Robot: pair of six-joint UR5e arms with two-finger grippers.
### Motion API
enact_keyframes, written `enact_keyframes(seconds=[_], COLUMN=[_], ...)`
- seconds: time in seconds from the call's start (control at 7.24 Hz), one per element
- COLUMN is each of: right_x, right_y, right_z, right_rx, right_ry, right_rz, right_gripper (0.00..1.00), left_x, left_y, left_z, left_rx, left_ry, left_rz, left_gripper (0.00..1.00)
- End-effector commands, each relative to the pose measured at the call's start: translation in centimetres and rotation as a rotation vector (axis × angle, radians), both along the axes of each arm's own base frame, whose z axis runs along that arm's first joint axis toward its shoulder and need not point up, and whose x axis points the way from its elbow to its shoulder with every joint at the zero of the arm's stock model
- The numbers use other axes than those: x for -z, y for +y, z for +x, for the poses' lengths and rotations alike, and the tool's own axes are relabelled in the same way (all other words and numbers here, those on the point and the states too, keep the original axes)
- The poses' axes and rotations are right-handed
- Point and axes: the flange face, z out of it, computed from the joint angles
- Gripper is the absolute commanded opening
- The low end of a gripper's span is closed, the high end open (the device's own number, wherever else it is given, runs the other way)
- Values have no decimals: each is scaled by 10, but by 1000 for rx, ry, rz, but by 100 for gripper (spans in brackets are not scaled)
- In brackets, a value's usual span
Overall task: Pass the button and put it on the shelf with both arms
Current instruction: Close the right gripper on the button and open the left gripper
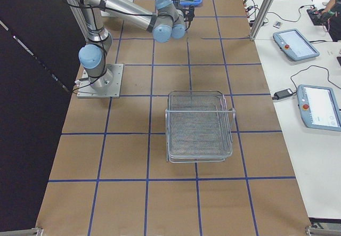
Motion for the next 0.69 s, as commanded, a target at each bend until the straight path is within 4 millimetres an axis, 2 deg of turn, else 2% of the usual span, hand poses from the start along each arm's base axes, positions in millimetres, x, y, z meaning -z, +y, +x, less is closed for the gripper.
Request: enact_keyframes(seconds=[0.0, 0.41, 0.55], right_x=[-1, -3, -2], right_y=[-2, -1, 1], right_z=[3, 8, 8], right_rx=[-1, -15, -15], right_ry=[-2, -1, -2], right_rz=[-2, -5, 4], right_gripper=[77, 42, 25], left_x=[0, 1, 1], left_y=[0, 0, 0], left_z=[0, 0, 0], left_rx=[0, 0, 0], left_ry=[0, -1, -1], left_rz=[0, 1, 1], left_gripper=[4, 5, 5])
